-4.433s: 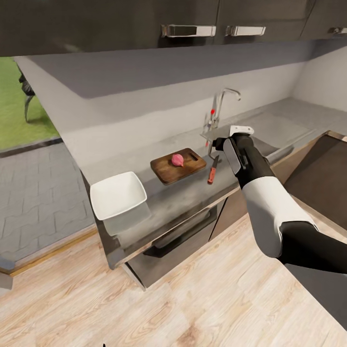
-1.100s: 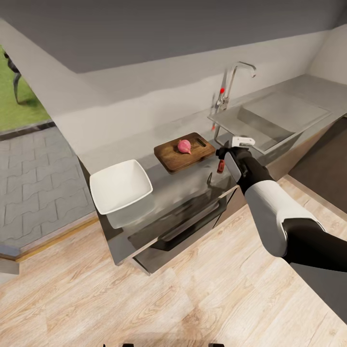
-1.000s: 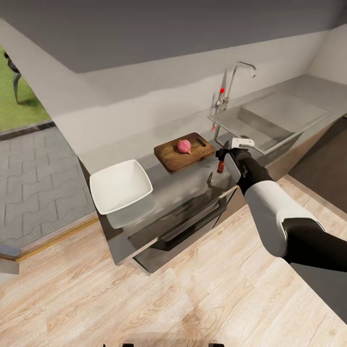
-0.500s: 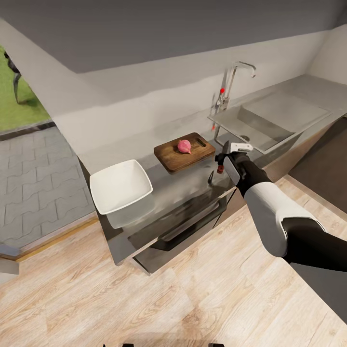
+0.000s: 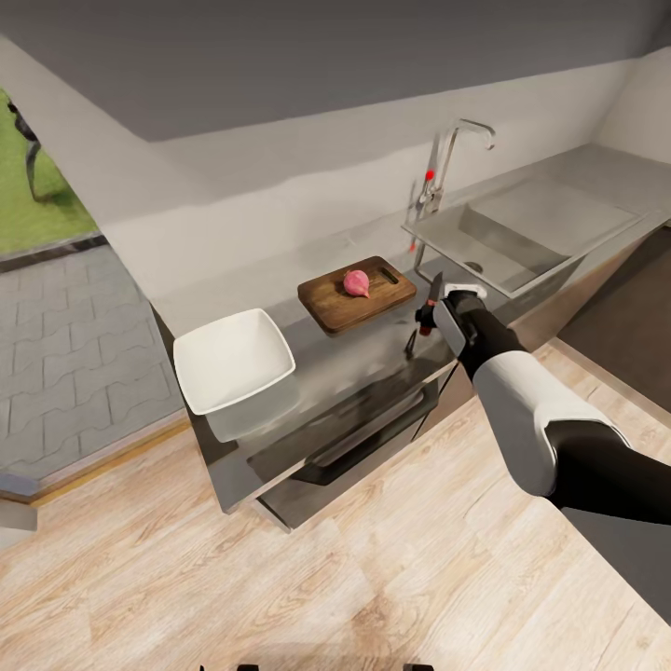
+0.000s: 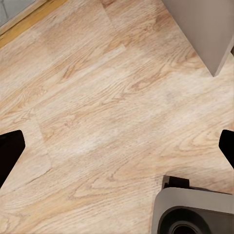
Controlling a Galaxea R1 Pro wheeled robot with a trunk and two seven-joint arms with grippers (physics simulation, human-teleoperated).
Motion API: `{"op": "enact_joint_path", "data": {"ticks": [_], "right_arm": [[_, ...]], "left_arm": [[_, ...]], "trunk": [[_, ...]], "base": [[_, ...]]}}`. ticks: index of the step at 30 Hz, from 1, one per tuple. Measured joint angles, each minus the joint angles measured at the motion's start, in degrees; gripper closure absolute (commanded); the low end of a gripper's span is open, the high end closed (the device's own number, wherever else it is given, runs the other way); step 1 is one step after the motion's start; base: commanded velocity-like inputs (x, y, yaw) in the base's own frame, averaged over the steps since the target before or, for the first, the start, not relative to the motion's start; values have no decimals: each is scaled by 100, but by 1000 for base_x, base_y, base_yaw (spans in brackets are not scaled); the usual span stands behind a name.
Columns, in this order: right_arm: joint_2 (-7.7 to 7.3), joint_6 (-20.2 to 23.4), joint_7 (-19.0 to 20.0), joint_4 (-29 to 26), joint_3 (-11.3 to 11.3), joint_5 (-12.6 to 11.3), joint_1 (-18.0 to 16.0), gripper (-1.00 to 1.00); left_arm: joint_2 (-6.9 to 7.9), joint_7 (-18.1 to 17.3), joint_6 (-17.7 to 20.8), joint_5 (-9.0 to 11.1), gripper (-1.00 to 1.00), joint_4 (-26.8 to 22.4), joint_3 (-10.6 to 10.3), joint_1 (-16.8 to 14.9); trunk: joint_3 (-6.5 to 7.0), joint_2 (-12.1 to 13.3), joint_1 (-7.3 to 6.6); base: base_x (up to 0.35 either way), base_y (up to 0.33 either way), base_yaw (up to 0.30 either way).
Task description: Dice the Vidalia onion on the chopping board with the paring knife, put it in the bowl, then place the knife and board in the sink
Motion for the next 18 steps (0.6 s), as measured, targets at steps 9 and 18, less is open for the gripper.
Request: {"op": "enact_joint_path", "data": {"ticks": [9,18], "right_arm": [[18,96,1,-100,-1,-19,-2,-100],[25,102,1,-110,-1,-19,-2,-100]], "left_arm": [[-2,0,0,0,-100,0,0,0],[-1,0,0,0,-100,0,0,0]], "trunk": [[0,0,0],[0,0,-2]], "base": [[0,0,0],[111,38,0]]}}
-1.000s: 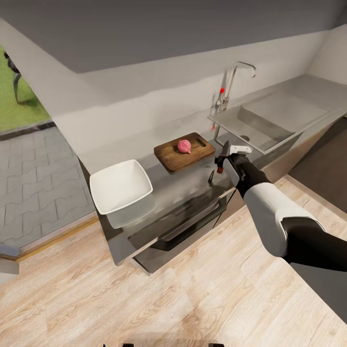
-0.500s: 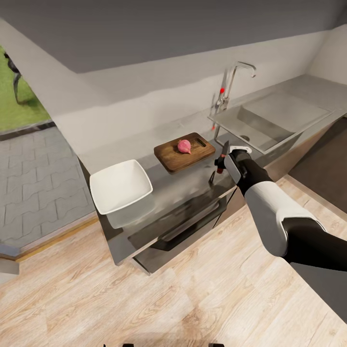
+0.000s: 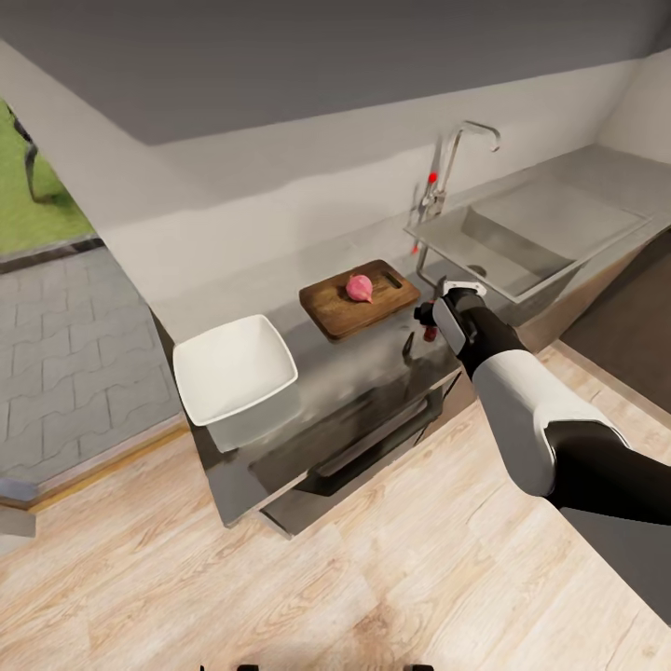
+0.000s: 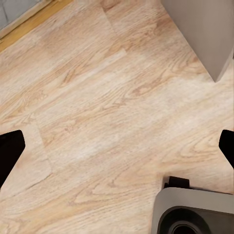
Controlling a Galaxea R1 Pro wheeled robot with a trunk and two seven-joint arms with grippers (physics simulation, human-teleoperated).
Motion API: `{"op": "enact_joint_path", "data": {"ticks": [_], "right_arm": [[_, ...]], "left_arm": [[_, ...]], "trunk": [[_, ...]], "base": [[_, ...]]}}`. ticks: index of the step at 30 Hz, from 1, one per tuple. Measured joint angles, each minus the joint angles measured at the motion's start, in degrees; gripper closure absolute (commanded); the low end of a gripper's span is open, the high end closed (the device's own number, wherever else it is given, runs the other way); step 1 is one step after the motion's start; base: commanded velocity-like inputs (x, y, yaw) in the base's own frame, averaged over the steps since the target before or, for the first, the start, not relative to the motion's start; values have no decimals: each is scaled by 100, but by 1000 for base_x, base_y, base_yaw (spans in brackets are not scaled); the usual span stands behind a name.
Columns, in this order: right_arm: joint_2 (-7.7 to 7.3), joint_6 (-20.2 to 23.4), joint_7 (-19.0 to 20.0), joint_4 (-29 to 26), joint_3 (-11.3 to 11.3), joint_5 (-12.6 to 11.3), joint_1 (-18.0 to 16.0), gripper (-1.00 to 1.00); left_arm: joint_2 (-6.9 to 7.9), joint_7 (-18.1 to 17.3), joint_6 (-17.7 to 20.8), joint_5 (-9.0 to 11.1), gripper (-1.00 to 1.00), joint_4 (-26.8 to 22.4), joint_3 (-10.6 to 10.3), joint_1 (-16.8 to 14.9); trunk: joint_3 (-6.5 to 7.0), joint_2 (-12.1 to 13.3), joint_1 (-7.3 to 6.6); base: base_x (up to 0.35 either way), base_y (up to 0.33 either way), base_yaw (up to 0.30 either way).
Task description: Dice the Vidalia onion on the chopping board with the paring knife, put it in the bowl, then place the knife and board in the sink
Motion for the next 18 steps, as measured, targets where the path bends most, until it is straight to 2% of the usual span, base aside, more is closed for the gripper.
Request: {"op": "enact_joint_path", "data": {"ticks": [18], "right_arm": [[-29,-7,5,13,-13,0,5,-100]], "left_arm": [[-1,0,0,0,-100,0,0,0]], "trunk": [[0,0,2]], "base": [[19,5,0]]}}
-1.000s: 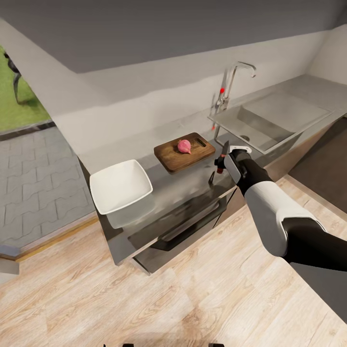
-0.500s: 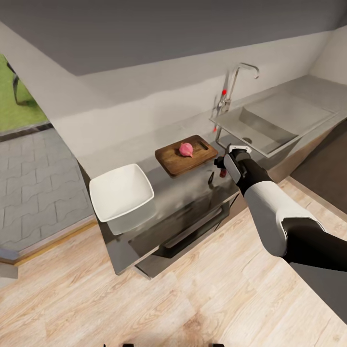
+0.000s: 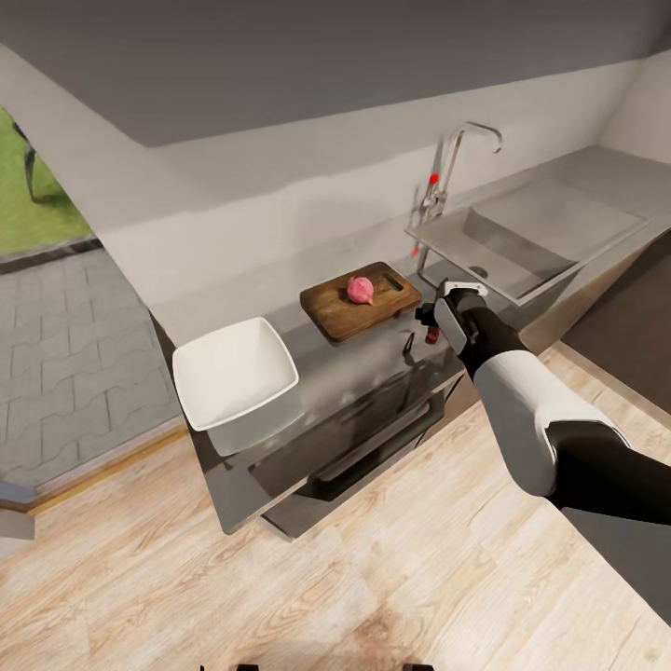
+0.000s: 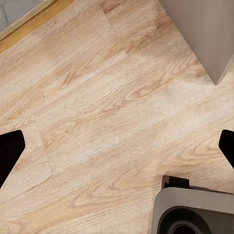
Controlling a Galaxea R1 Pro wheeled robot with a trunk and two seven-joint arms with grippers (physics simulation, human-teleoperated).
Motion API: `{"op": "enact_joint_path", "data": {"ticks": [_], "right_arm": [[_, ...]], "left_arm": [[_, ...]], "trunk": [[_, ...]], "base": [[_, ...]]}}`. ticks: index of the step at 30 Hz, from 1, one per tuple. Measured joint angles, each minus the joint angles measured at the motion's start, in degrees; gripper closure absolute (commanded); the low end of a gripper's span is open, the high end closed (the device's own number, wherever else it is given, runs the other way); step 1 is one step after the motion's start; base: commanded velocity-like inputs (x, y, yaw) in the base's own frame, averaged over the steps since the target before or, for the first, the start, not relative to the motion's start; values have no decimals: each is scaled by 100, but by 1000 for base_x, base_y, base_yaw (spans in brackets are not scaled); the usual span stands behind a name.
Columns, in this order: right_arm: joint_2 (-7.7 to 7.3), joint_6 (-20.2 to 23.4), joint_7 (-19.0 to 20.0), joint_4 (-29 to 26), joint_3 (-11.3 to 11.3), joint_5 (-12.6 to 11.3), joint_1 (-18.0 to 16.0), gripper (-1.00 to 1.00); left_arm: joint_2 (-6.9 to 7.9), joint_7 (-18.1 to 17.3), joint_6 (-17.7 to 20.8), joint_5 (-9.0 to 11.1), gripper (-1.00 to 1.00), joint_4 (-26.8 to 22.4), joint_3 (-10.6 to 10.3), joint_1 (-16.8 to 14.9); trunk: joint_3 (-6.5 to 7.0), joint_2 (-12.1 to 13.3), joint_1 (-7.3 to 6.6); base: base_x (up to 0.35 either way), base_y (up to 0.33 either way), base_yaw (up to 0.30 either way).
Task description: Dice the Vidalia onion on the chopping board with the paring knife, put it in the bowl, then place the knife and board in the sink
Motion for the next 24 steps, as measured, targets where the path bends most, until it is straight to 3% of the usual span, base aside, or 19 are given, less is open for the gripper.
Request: {"op": "enact_joint_path", "data": {"ticks": [10,24], "right_arm": [[-23,-2,31,56,-435,3,-2,-100],[-23,-2,38,117,-474,8,1,-100]], "left_arm": [[0,-8,0,0,-100,0,0,0],[0,-9,0,0,-100,0,0,0]], "trunk": [[0,0,0],[0,0,0]], "base": [[0,0,0],[0,0,0]]}}
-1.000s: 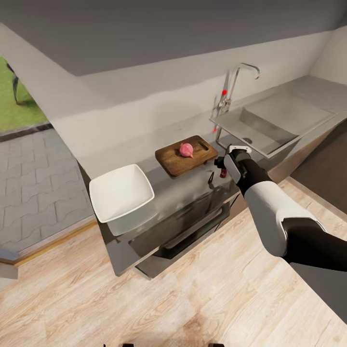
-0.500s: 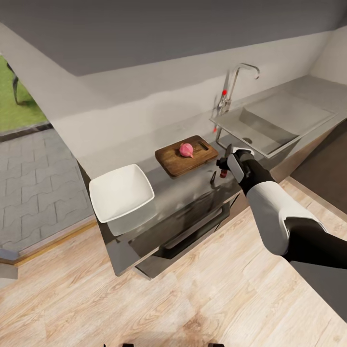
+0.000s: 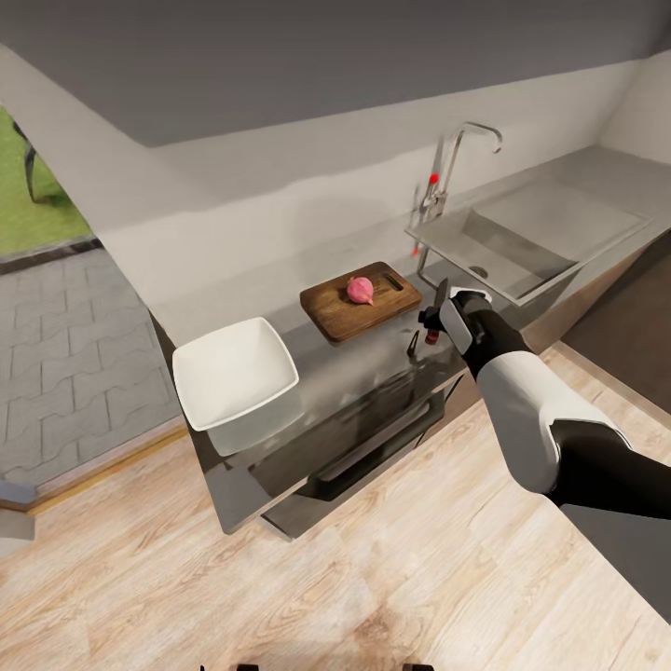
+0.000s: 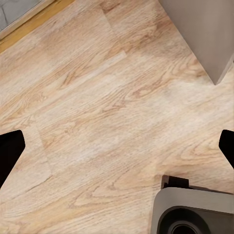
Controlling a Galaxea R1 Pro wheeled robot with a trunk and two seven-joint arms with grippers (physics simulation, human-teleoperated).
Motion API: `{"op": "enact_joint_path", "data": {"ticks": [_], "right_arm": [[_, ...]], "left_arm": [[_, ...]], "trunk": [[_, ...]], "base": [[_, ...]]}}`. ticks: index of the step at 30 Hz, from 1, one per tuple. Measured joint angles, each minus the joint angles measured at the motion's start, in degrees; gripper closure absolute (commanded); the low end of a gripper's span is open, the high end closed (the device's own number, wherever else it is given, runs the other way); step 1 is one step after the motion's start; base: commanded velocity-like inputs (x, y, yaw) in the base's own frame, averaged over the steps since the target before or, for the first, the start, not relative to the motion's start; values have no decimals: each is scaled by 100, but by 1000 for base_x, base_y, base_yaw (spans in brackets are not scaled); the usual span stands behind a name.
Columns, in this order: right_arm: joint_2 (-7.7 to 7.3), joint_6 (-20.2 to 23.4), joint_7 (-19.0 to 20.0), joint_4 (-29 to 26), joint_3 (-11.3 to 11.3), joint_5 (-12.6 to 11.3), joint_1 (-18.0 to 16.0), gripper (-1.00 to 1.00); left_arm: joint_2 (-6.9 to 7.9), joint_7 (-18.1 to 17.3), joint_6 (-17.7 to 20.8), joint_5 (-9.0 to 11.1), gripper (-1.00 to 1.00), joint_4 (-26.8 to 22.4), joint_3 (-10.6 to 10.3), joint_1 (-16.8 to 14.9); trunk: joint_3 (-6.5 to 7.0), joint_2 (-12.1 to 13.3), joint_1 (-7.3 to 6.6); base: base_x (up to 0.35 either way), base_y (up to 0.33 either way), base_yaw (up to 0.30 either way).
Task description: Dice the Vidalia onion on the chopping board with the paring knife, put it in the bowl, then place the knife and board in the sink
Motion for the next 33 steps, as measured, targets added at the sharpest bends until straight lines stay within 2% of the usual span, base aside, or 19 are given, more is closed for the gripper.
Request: {"op": "enact_joint_path", "data": {"ticks": [33], "right_arm": [[1,-69,3,293,3,-17,-4,-100]], "left_arm": [[0,0,0,0,-100,0,0,0]], "trunk": [[1,-2,-2]], "base": [[0,0,0]]}}
